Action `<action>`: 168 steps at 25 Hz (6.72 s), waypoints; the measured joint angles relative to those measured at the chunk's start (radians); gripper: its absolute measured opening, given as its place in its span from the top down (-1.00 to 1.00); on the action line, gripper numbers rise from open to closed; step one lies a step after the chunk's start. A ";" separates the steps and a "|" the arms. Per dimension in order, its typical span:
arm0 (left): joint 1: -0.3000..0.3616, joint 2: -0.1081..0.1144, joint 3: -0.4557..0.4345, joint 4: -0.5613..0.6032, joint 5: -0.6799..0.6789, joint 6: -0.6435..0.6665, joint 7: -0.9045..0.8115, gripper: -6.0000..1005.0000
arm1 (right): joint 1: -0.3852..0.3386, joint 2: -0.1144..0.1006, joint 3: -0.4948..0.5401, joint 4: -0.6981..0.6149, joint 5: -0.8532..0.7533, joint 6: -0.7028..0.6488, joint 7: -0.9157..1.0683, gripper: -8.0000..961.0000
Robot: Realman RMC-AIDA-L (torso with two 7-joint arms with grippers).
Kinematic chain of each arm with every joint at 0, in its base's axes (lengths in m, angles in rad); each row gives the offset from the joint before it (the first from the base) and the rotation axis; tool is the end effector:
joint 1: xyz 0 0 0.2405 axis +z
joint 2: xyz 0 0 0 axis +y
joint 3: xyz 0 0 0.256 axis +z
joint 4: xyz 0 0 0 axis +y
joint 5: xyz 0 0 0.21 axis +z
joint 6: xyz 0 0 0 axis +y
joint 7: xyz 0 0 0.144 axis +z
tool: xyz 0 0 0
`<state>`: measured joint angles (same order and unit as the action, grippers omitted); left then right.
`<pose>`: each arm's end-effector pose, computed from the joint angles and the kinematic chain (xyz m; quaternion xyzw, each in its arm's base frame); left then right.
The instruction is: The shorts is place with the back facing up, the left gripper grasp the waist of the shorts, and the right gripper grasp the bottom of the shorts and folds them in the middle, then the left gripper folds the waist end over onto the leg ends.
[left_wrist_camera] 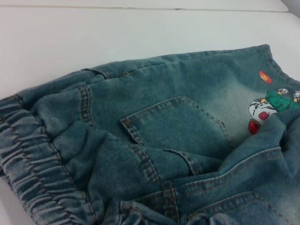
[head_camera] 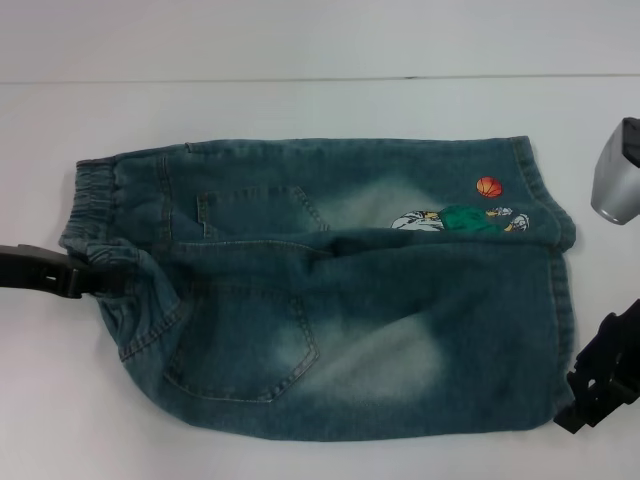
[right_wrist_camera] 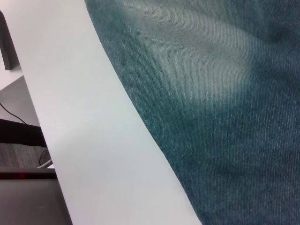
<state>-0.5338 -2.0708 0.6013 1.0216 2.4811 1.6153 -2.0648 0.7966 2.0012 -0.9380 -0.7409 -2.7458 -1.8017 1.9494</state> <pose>-0.2953 0.3342 0.0593 -0.8727 -0.4571 -0.0479 0.1646 0.2558 0.3351 0.0161 0.9246 -0.3056 0.2173 0.0665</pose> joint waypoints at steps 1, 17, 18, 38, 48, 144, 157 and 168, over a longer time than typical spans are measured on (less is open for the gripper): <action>0.000 0.000 0.000 0.000 0.000 0.000 0.000 0.84 | 0.000 0.002 -0.001 0.000 0.000 0.002 0.000 0.15; 0.006 0.000 0.000 -0.002 -0.002 -0.001 0.001 0.83 | -0.001 0.021 -0.008 -0.001 -0.001 0.037 -0.011 0.30; 0.006 0.000 0.000 -0.002 -0.002 -0.001 0.001 0.83 | -0.001 0.021 -0.012 -0.001 -0.001 0.038 -0.008 0.39; -0.011 0.018 -0.019 -0.002 -0.032 0.058 -0.009 0.83 | -0.005 0.000 0.081 -0.009 -0.007 0.020 -0.030 0.95; -0.056 0.071 -0.145 -0.013 -0.035 0.043 -0.144 0.83 | -0.074 -0.053 0.326 -0.001 0.145 0.048 -0.114 0.95; -0.112 0.031 -0.134 -0.338 -0.253 -0.785 -0.096 -0.24 | 0.023 0.070 0.291 0.272 0.532 1.074 -0.208 -0.06; -0.045 0.073 -0.129 -0.219 -0.210 -0.558 0.035 -0.81 | -0.061 0.021 0.306 0.208 0.672 0.741 -0.207 -0.96; 0.013 0.060 -0.070 -0.093 0.004 -0.425 0.141 -0.83 | -0.127 -0.055 0.274 0.169 0.745 0.155 -0.284 -0.99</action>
<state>-0.5210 -2.0106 0.5313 0.9284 2.4853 1.1902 -1.9238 0.6695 1.9458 -0.6635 -0.5714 -2.0007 -1.6468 1.6654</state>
